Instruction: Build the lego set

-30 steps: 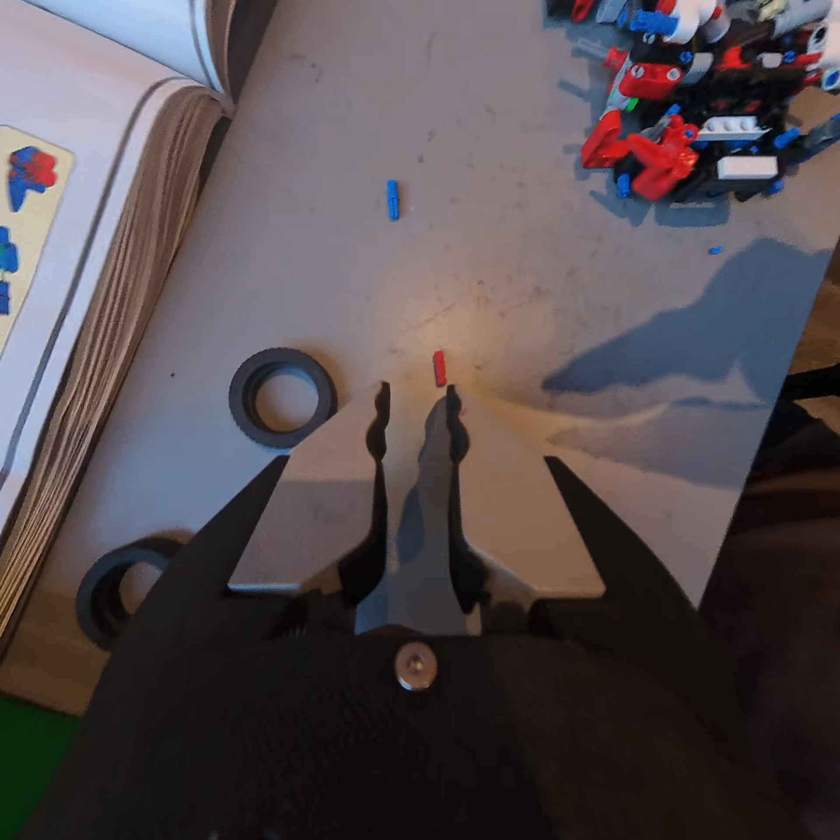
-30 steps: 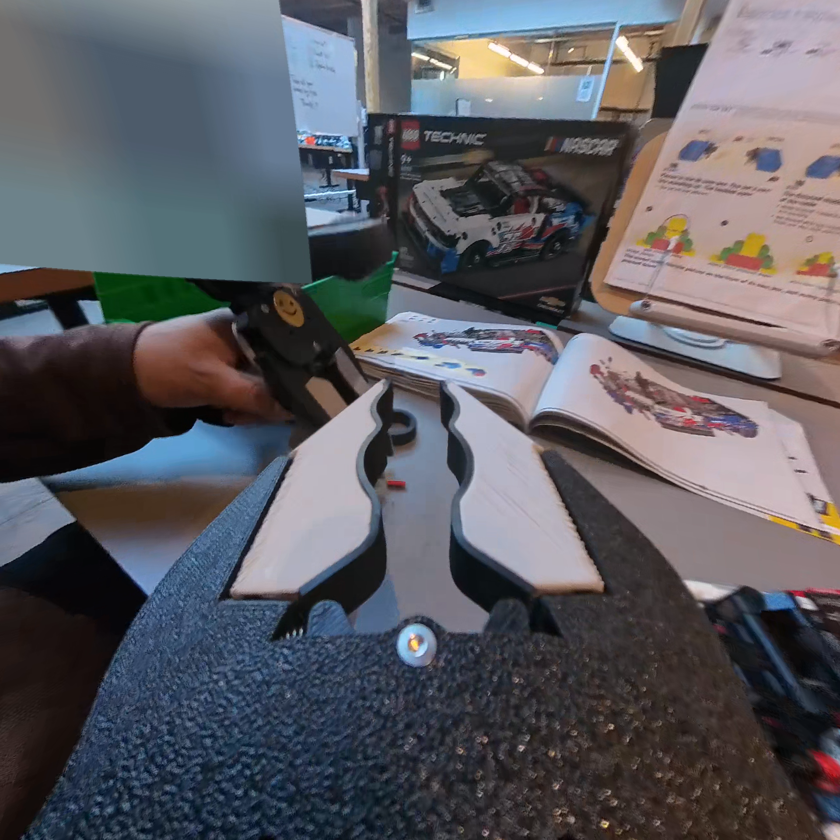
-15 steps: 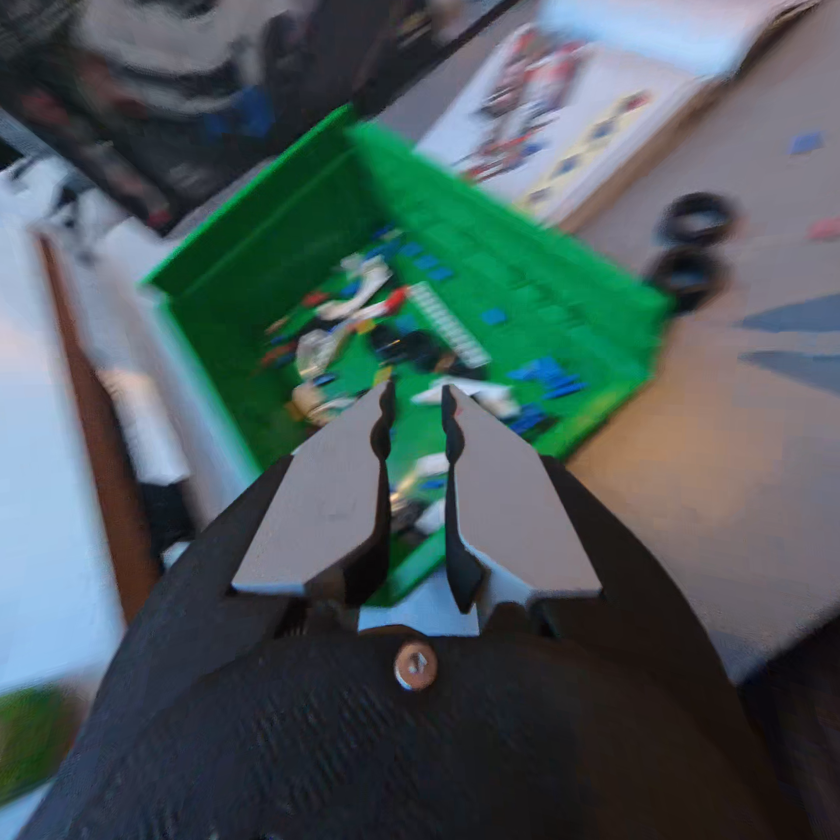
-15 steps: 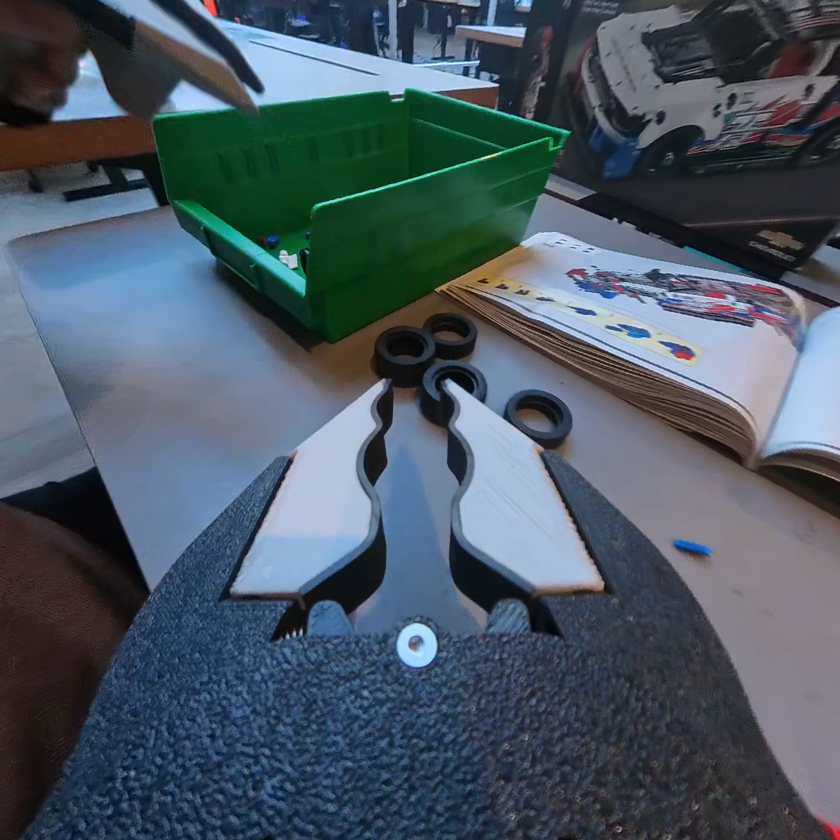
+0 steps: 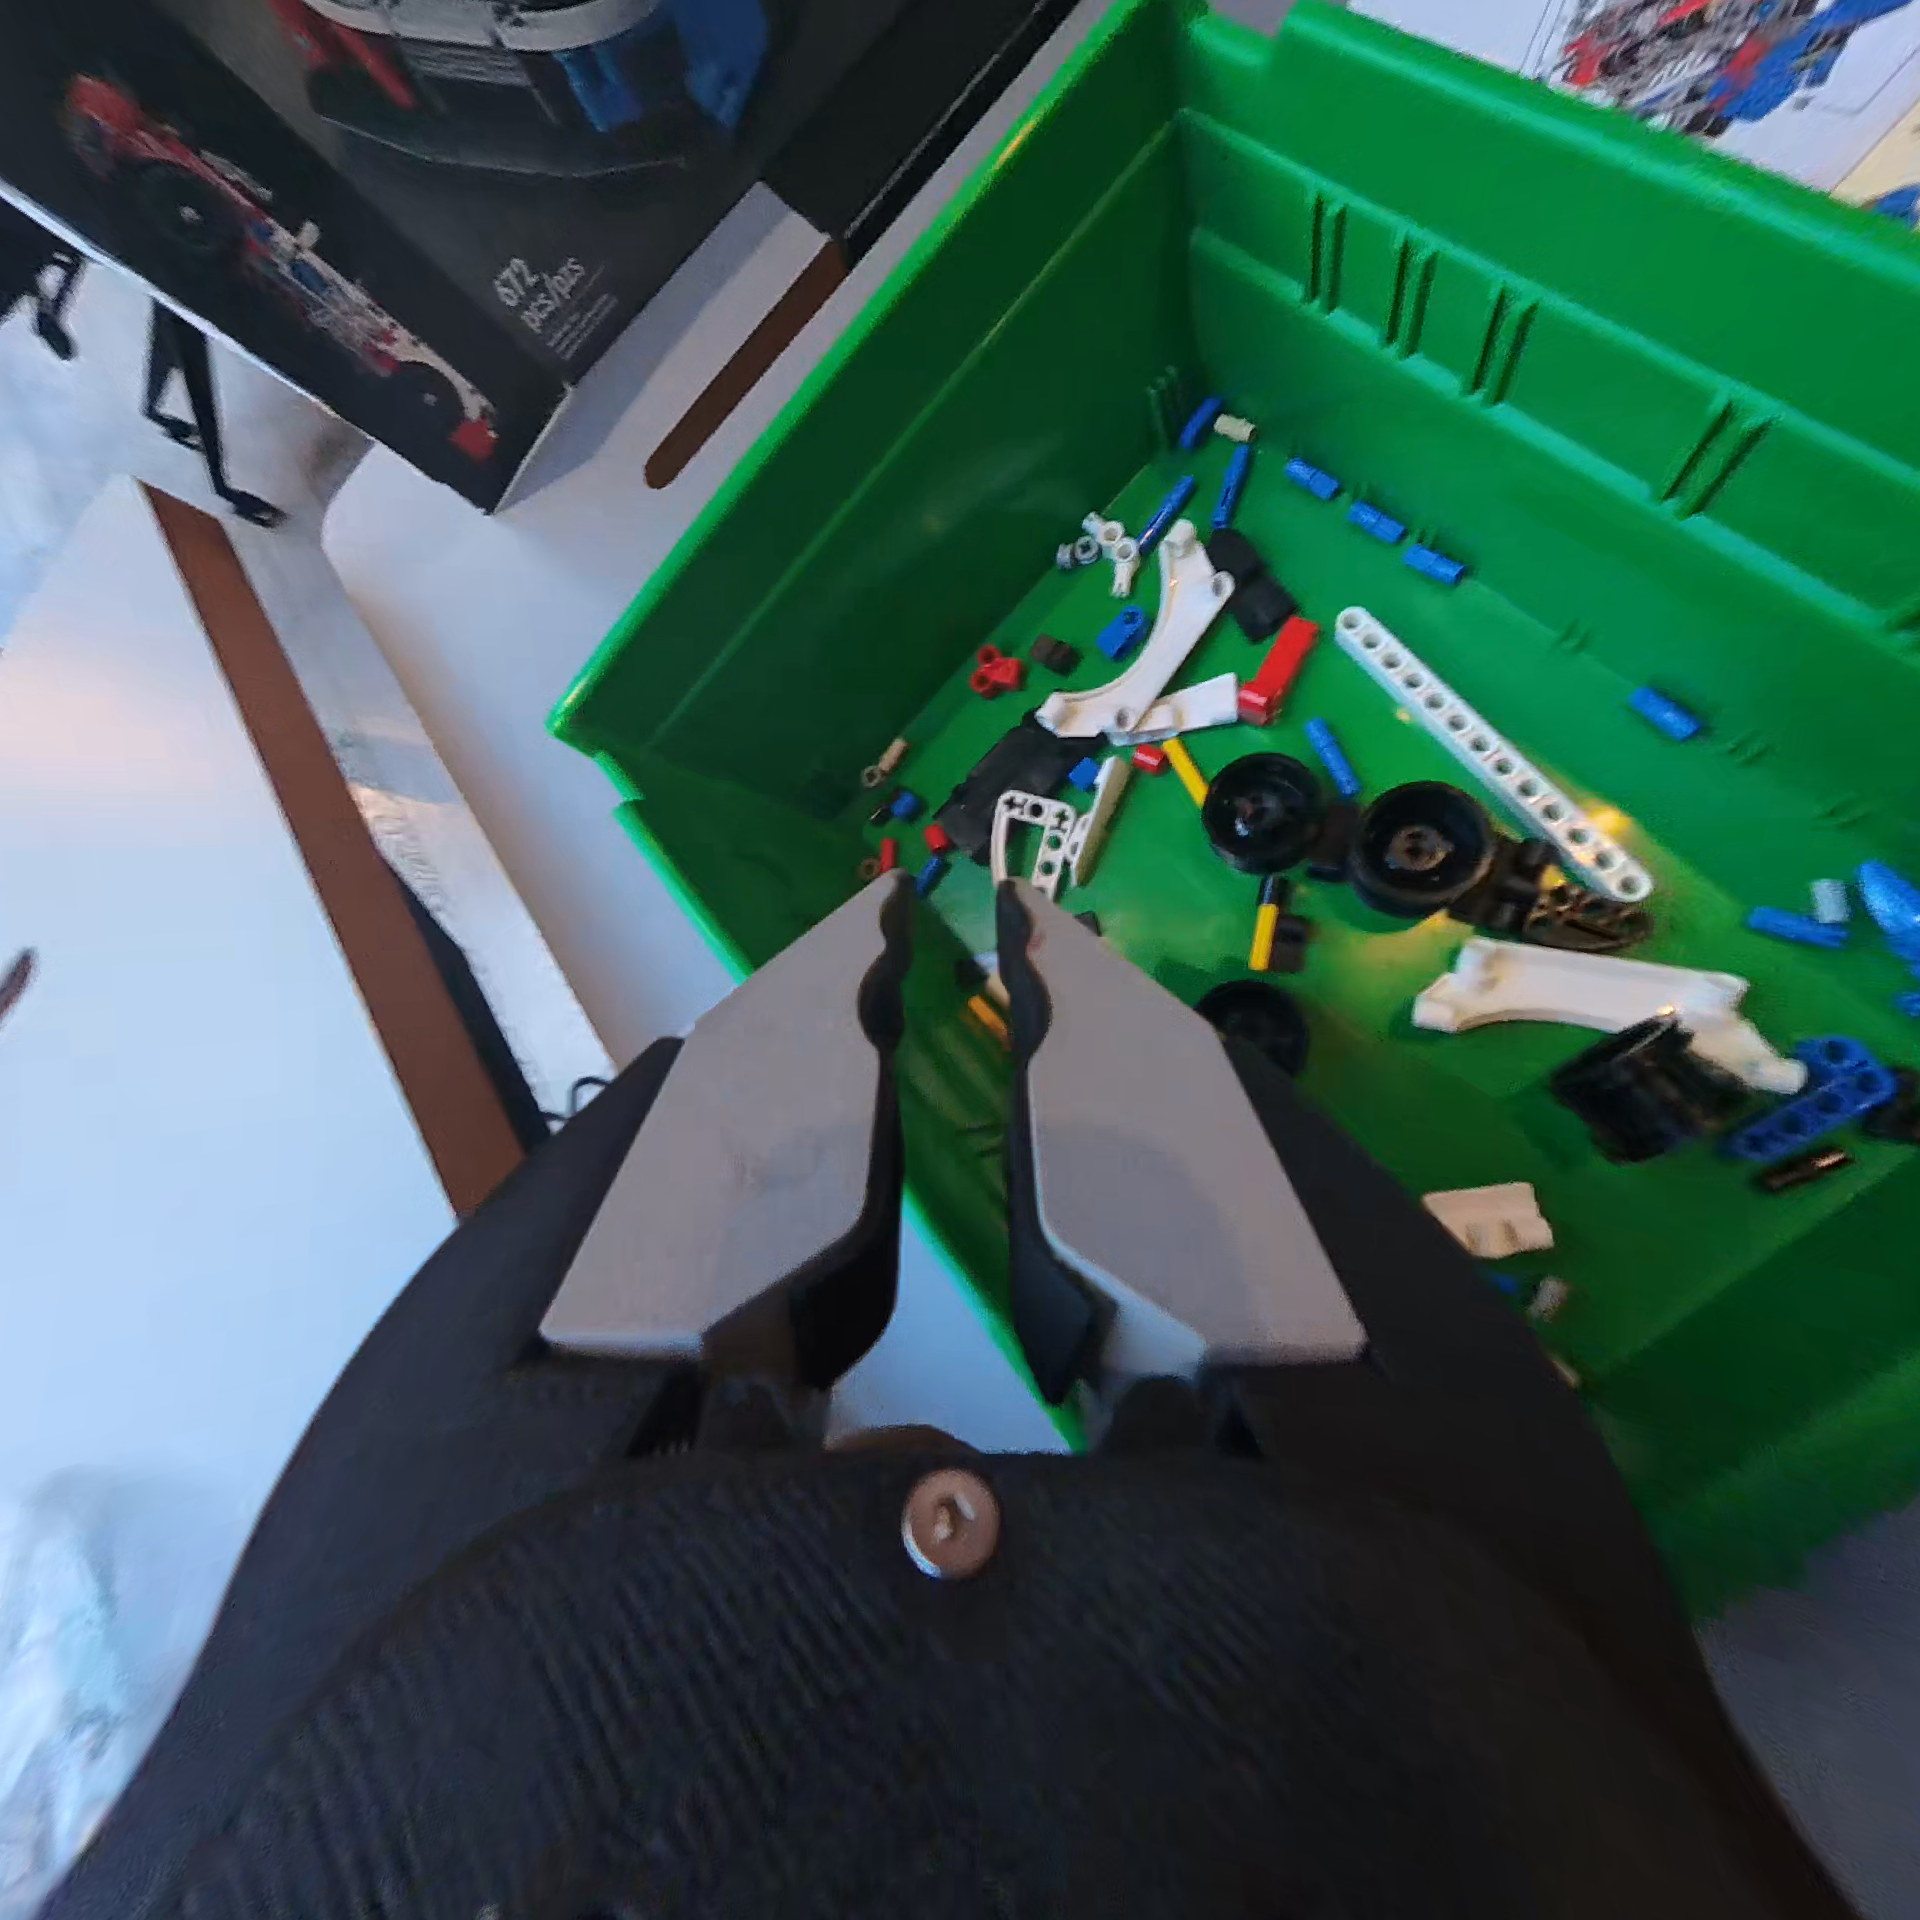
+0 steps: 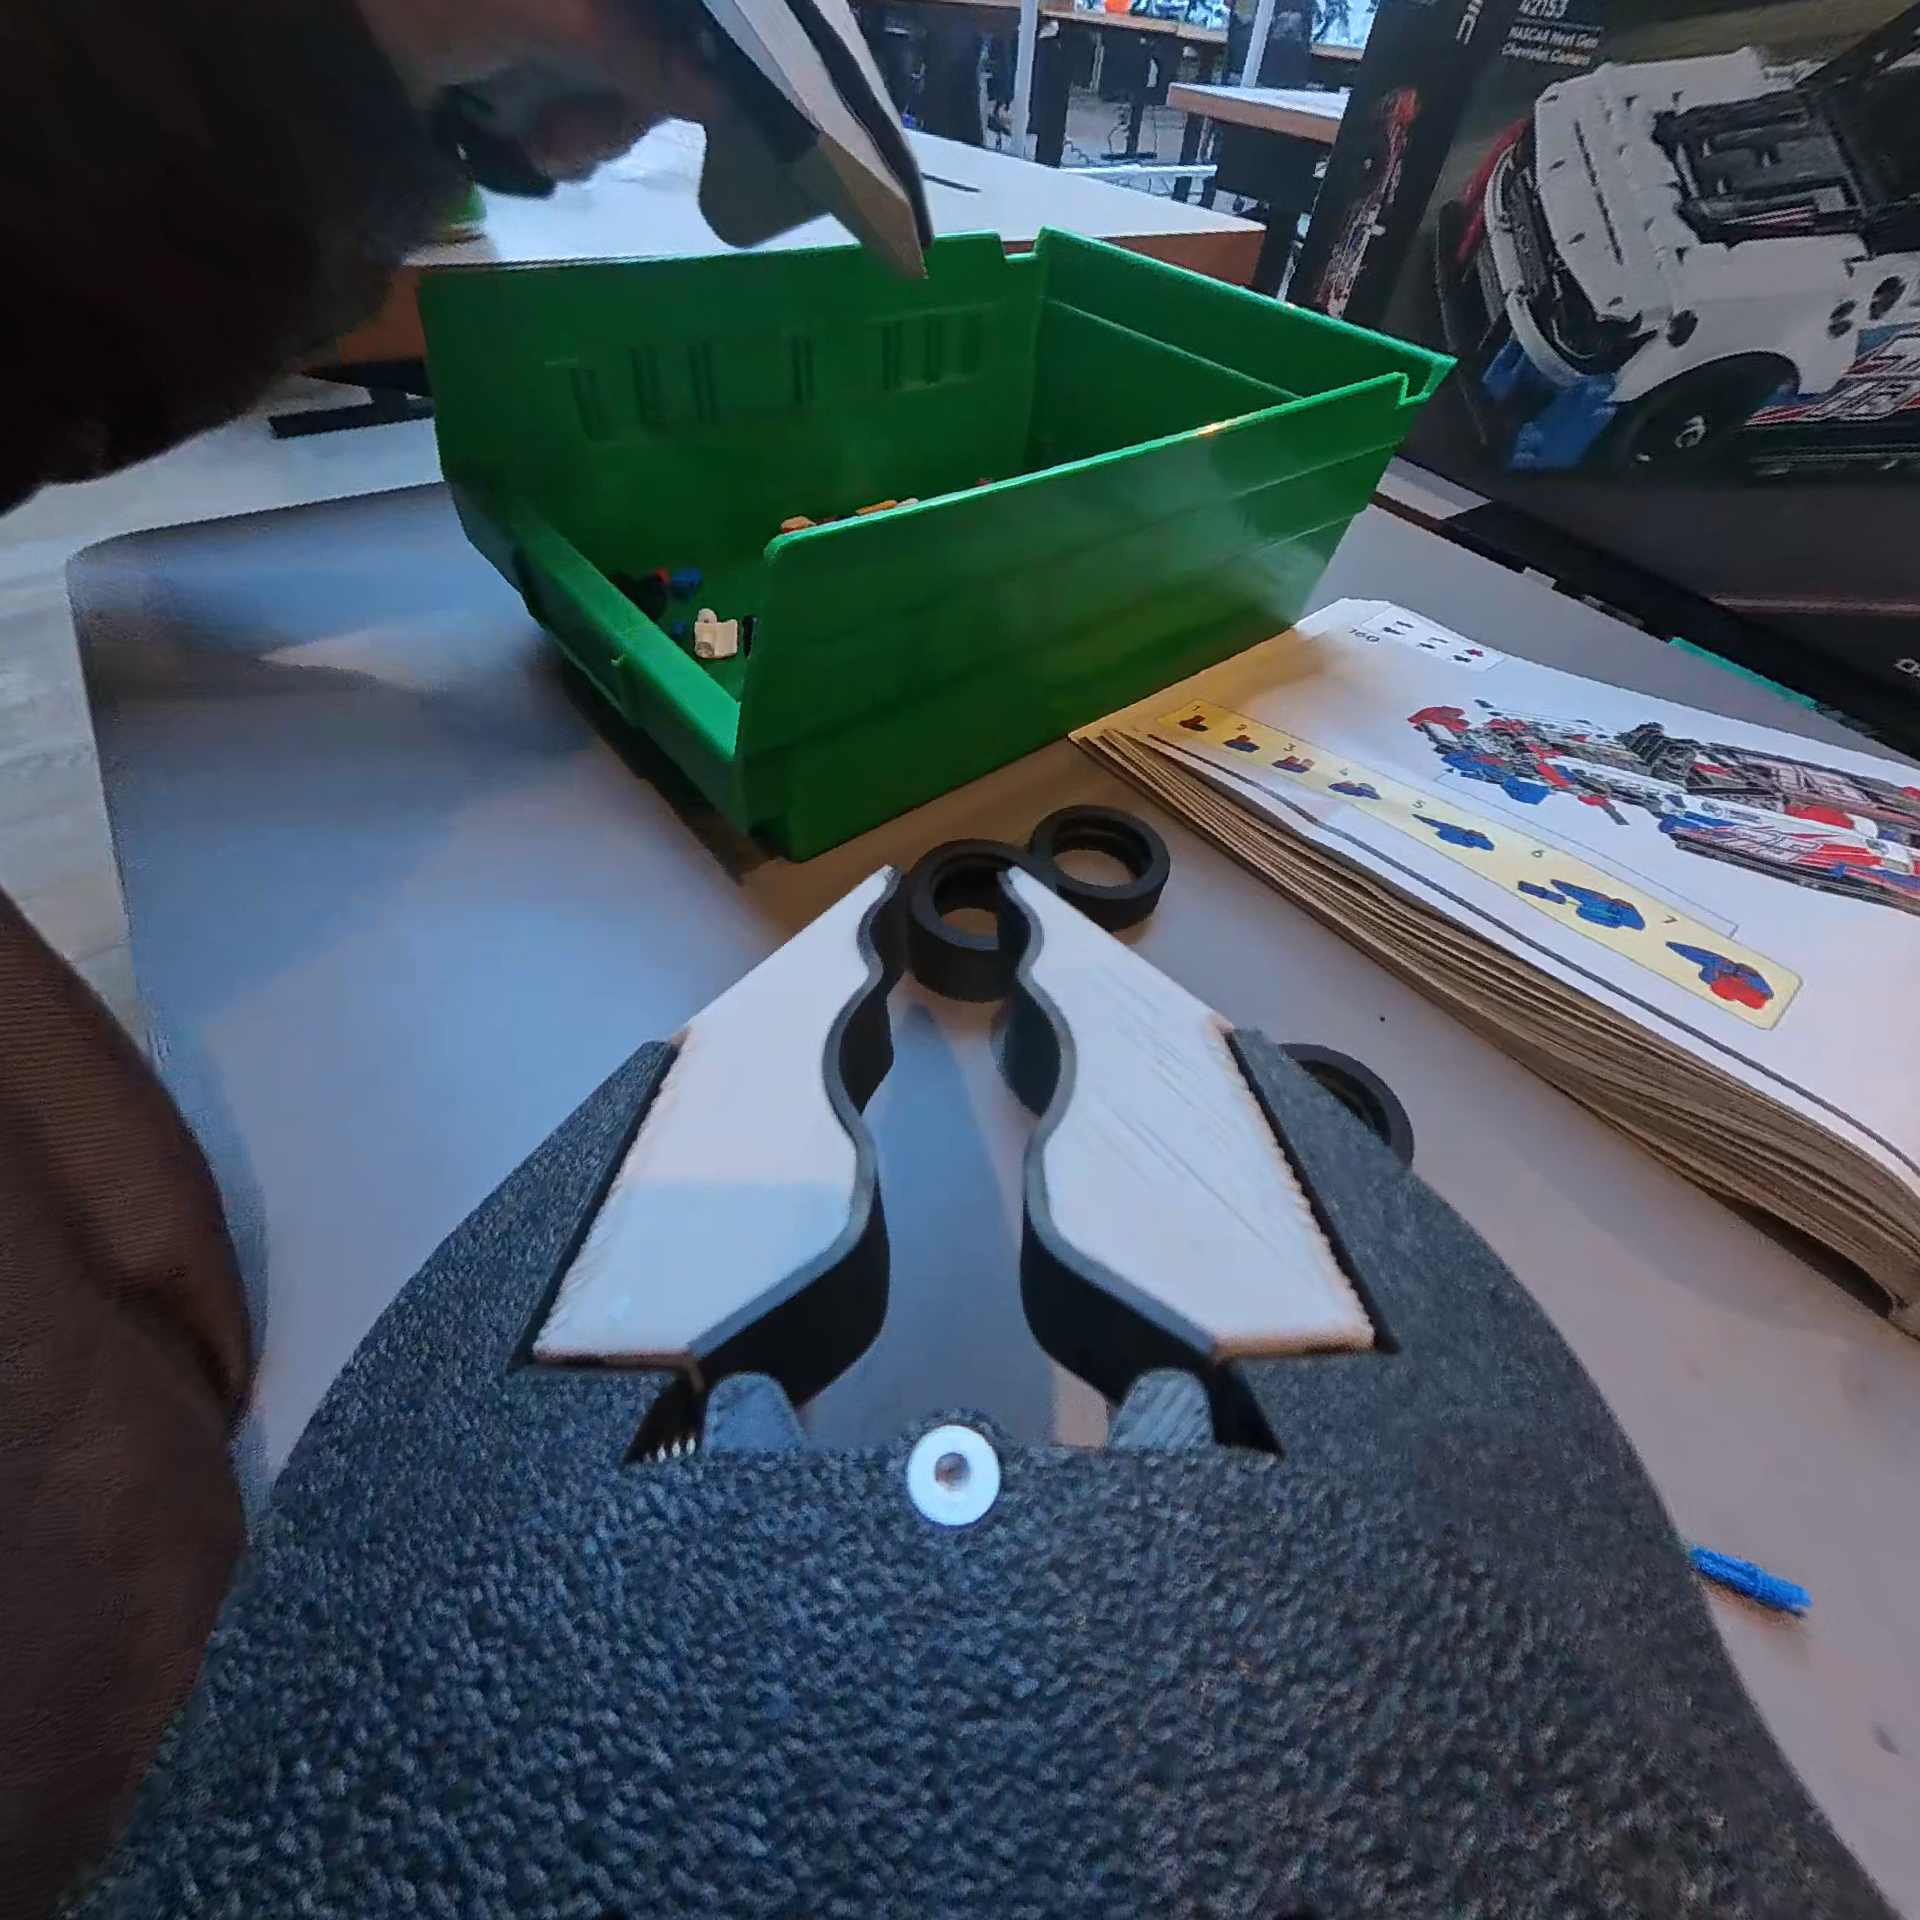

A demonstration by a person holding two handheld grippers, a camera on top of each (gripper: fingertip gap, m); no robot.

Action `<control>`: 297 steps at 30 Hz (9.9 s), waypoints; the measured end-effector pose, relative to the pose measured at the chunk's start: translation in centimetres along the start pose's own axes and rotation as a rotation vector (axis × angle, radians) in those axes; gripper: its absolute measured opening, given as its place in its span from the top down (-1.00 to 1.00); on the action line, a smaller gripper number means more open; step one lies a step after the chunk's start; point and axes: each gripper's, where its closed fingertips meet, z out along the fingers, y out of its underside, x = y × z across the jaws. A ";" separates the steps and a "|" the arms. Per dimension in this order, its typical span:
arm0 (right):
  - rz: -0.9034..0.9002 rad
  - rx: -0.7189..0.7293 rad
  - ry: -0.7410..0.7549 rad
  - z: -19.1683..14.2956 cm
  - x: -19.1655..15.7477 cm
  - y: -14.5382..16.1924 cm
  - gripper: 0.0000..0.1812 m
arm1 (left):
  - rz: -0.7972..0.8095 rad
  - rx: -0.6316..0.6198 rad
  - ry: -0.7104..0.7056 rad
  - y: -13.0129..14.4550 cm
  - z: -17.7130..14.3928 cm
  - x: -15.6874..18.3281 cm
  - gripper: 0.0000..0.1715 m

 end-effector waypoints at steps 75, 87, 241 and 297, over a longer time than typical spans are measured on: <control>0.023 0.183 -0.083 -2.6 -0.9 -2.0 0.84 | 0.115 -0.159 0.194 -9.8 1.8 4.2 0.93; -0.149 0.205 -0.292 -3.8 -8.6 -2.6 0.91 | 0.380 -0.052 0.616 -15.2 -0.1 32.0 0.94; -0.141 -0.054 -0.039 -1.2 -2.3 1.3 0.77 | 0.005 -0.179 0.333 -5.3 7.6 3.3 0.79; -0.077 -0.010 -0.051 -0.4 -0.9 0.5 0.80 | 0.213 -0.181 0.329 -7.5 12.1 3.7 0.92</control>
